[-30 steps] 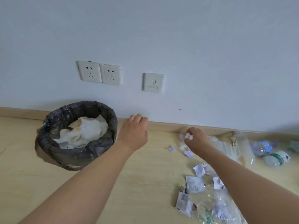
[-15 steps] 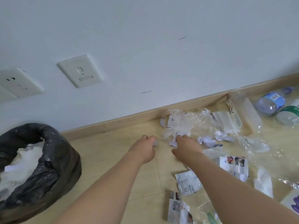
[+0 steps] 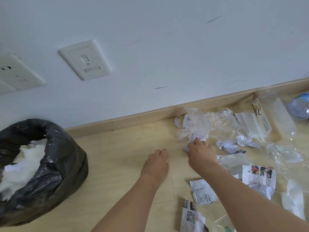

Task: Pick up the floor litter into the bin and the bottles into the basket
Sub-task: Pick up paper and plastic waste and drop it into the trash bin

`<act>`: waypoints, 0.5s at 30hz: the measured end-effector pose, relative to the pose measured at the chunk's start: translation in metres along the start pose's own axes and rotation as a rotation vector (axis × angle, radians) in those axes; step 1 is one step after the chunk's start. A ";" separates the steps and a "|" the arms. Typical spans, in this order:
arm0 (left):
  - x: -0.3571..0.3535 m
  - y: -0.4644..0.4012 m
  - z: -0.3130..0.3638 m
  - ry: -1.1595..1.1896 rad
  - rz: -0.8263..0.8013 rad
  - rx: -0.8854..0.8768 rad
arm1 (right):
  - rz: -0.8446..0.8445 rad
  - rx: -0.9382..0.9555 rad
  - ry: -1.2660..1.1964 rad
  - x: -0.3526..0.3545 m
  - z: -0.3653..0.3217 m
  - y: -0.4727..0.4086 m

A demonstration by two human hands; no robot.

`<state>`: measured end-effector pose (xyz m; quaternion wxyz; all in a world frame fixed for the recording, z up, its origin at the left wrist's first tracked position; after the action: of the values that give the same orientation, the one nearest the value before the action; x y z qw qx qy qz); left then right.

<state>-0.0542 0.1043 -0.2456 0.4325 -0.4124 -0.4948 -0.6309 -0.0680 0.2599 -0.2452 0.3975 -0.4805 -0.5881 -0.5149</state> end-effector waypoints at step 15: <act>0.114 0.086 -0.047 0.300 0.173 -0.004 | 0.087 0.012 -0.573 0.117 -0.062 0.072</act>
<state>-0.0094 0.0305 -0.1221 0.5536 -0.3554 -0.3860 -0.6467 -0.0256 0.2179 -0.1072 0.2398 -0.6288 -0.6583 -0.3372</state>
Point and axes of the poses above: each hand's wrist, its own y-axis away from the middle knuckle, its own x-axis out of the back of the hand, z = x × y, the point moved 6 cm from there along -y, towards the middle knuckle, and after that the axes turned 6 degrees about z, right-handed, at the moved point
